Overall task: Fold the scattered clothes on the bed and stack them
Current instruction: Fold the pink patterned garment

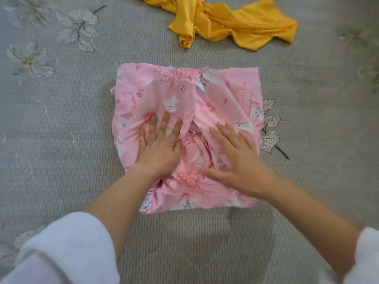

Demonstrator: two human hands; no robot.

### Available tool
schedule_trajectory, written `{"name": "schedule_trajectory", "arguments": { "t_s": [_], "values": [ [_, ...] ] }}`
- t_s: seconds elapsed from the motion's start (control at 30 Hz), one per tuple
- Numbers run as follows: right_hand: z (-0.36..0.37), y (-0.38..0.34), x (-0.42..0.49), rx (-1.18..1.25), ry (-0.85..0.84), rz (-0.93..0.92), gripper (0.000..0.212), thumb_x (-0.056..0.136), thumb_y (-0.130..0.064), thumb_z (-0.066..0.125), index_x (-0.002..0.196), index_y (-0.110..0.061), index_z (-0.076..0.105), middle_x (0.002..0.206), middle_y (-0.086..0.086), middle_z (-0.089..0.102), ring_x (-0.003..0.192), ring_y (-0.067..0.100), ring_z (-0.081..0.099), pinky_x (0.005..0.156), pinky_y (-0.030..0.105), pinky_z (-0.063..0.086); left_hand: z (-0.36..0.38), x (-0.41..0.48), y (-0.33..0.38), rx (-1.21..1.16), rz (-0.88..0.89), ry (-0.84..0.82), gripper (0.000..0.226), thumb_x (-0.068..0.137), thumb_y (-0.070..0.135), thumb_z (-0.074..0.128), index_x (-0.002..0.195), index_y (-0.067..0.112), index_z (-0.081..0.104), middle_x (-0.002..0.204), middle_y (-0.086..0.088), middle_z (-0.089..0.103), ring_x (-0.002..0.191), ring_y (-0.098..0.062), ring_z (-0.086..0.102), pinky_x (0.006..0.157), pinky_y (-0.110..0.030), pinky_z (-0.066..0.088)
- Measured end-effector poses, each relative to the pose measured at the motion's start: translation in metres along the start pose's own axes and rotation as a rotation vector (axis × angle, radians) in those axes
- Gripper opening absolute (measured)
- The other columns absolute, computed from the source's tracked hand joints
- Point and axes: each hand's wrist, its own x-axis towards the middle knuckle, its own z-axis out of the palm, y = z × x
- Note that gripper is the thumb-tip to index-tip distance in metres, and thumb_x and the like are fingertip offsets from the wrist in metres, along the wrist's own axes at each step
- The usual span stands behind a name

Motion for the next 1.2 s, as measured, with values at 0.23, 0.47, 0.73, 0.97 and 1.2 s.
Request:
{"name": "schedule_trajectory", "arguments": {
  "t_s": [0.23, 0.47, 0.73, 0.97, 1.2],
  "values": [
    [0.046, 0.009, -0.038, -0.504, -0.139, -0.160, 0.126, 0.052, -0.069, 0.071, 0.154, -0.026, 0.011, 0.155, 0.031, 0.009, 0.143, 0.049, 0.008, 0.112, 0.062, 0.019, -0.002, -0.004, 0.001, 0.037, 0.024, -0.005, 0.056, 0.099, 0.043, 0.021, 0.150, 0.041, -0.002, 0.158, 0.007, -0.020, 0.143, -0.023, -0.026, 0.115, -0.048, -0.016],
    [0.050, -0.011, -0.016, -0.576, -0.209, -0.062, 0.056, 0.069, -0.050, 0.069, 0.111, -0.014, 0.063, 0.123, 0.037, 0.053, 0.106, 0.051, 0.058, 0.087, 0.058, 0.049, -0.010, -0.011, 0.000, 0.080, 0.034, -0.090, 0.056, 0.100, 0.040, 0.024, 0.150, 0.041, 0.000, 0.159, 0.006, -0.018, 0.144, -0.024, -0.023, 0.114, -0.047, -0.014],
    [-0.023, -0.026, -0.032, 0.005, -0.368, -0.015, 0.023, 0.097, -0.032, 0.042, 0.081, -0.017, 0.050, 0.091, 0.001, 0.063, 0.087, 0.025, 0.057, 0.075, 0.035, 0.043, -0.042, -0.042, -0.006, 0.197, 0.332, -0.434, 0.070, 0.086, 0.045, 0.007, 0.151, 0.024, 0.022, 0.160, -0.010, -0.006, 0.147, -0.031, -0.004, 0.119, -0.042, 0.001],
    [-0.041, -0.008, -0.058, 0.414, -0.802, 0.534, 0.016, 0.081, -0.027, 0.060, 0.078, -0.013, 0.065, 0.068, -0.001, 0.068, 0.058, 0.016, 0.060, 0.055, 0.023, 0.047, -0.054, -0.098, 0.002, -0.826, 0.083, -0.803, 0.017, 0.068, 0.035, 0.057, 0.076, 0.020, 0.060, 0.076, 0.007, 0.059, 0.065, 0.005, 0.055, 0.068, -0.015, 0.045],
    [-0.054, 0.012, -0.016, 0.456, -0.894, 0.806, 0.042, 0.066, -0.027, 0.065, 0.097, 0.001, 0.070, 0.096, 0.019, 0.070, 0.091, 0.034, 0.063, 0.101, 0.040, 0.045, -0.059, -0.132, -0.007, -1.461, -0.092, -0.484, 0.070, 0.067, 0.085, 0.039, 0.110, 0.039, 0.070, 0.115, 0.005, 0.069, 0.106, -0.012, 0.066, 0.076, -0.023, 0.054]
  ]
}}
